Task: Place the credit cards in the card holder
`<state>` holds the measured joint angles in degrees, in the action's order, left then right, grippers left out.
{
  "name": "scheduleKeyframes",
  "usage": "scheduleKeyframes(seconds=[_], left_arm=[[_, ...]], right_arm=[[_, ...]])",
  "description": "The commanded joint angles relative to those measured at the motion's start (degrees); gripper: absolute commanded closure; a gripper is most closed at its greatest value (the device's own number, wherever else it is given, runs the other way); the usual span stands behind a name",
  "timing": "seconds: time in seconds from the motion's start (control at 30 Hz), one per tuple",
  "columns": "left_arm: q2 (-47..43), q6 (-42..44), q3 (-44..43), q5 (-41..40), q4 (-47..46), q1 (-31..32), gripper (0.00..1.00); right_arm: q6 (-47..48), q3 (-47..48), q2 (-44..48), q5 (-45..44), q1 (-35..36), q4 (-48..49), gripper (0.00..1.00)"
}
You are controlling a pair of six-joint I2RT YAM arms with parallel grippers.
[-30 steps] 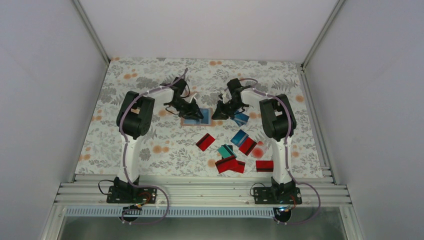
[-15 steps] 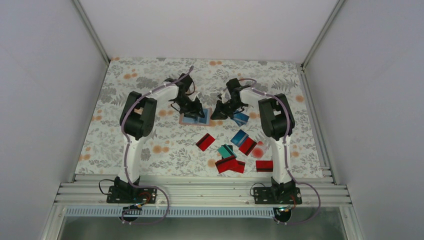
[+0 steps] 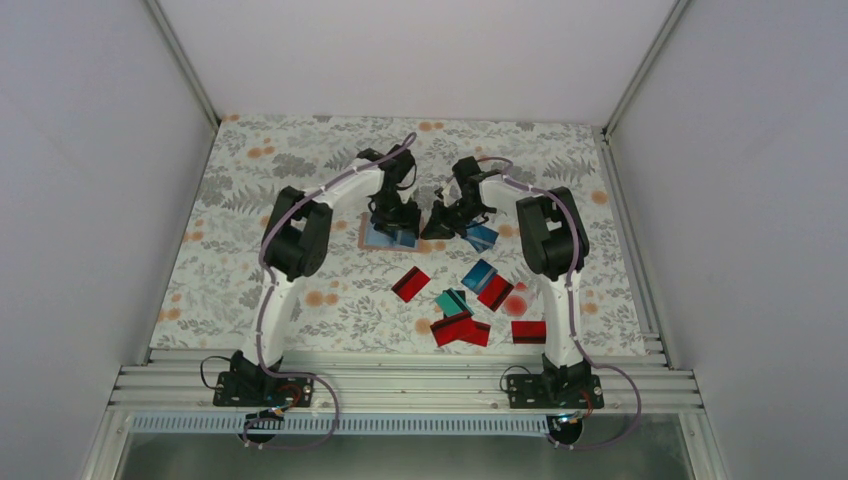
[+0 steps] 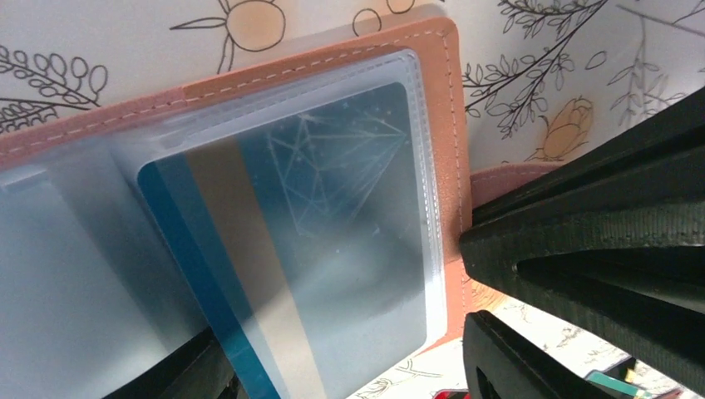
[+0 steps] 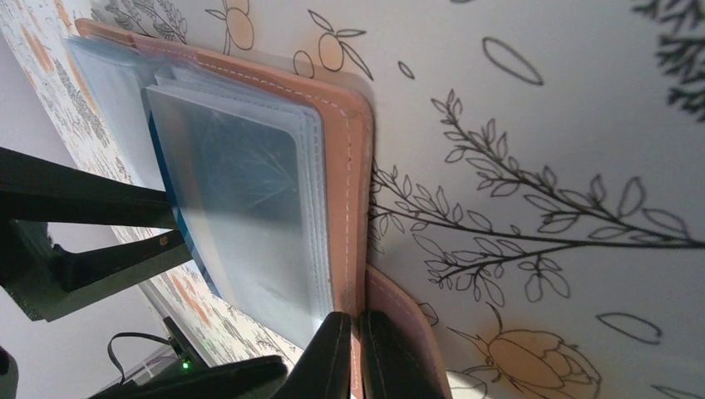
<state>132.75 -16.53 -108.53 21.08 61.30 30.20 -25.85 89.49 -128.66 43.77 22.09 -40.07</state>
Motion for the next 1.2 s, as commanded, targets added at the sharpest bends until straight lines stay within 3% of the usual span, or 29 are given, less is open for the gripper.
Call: scheduleKeyframes(seconds=[0.0, 0.23, 0.4, 0.63, 0.9, 1.17], left_arm=[[4.8, -1.8, -3.2, -8.1, 5.0, 1.9, 0.35], [6.2, -3.6, -8.5, -11.9, 9.2, 4.3, 0.24], [0.3, -3.7, -9.4, -13.3, 8.5, 4.2, 0.01], [-10.3, -2.0, -4.6, -9.8, 5.3, 1.7, 0.00], [-20.6, 1.4, 9.9, -6.3, -4.1, -8.9, 0.00], [-19.0, 6.7, 22.9, 11.6, -18.7, -18.0, 0.03]], right_arm=[[0.4, -0.5, -4.1, -2.1, 1.9, -0.2, 0.96], [0.7, 0.0, -4.2, -0.9, 1.9, 0.7, 0.96], [1.5, 0.5, -4.2, -1.2, 1.9, 0.1, 0.96], [2.8, 1.2, -4.9, -1.5, 1.8, -1.1, 0.96], [3.6, 3.4, -5.2, -1.5, 1.8, -2.7, 0.96], [4.1, 3.3, -5.4, -2.6, 1.8, -3.7, 0.96]])
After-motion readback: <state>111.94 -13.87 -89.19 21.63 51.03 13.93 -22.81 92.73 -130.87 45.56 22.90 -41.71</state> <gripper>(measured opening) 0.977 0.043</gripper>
